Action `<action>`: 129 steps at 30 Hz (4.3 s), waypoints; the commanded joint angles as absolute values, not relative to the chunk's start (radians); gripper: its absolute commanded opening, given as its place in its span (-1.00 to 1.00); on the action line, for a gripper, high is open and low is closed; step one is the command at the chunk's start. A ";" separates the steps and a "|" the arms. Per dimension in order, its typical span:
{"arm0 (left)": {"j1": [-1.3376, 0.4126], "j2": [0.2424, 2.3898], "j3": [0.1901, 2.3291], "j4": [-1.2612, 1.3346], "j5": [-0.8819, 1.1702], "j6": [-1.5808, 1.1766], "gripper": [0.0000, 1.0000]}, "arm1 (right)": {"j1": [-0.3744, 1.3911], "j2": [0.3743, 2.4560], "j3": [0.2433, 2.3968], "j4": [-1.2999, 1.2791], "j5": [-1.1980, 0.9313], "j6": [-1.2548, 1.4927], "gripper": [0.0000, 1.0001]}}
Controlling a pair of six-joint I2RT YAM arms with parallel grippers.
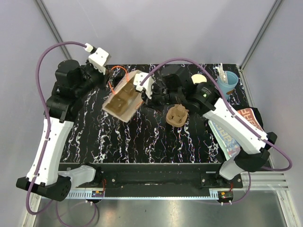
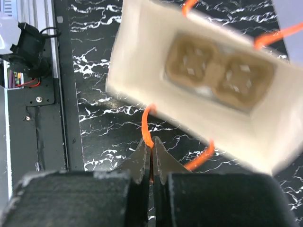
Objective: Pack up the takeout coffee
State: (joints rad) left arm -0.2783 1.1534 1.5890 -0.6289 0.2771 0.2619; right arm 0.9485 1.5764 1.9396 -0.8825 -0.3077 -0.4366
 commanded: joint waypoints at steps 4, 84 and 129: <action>-0.276 1.134 1.363 -0.545 0.278 0.270 -1.00 | 0.946 1.505 1.809 -0.781 -0.302 -0.437 -1.00; -0.508 1.184 1.582 -0.775 0.370 0.451 -0.98 | 1.077 1.330 1.492 -0.801 -0.227 -0.548 -1.00; -0.086 1.111 1.408 -0.586 -0.086 0.353 -1.00 | 0.870 1.416 1.710 -0.555 0.150 -0.448 0.99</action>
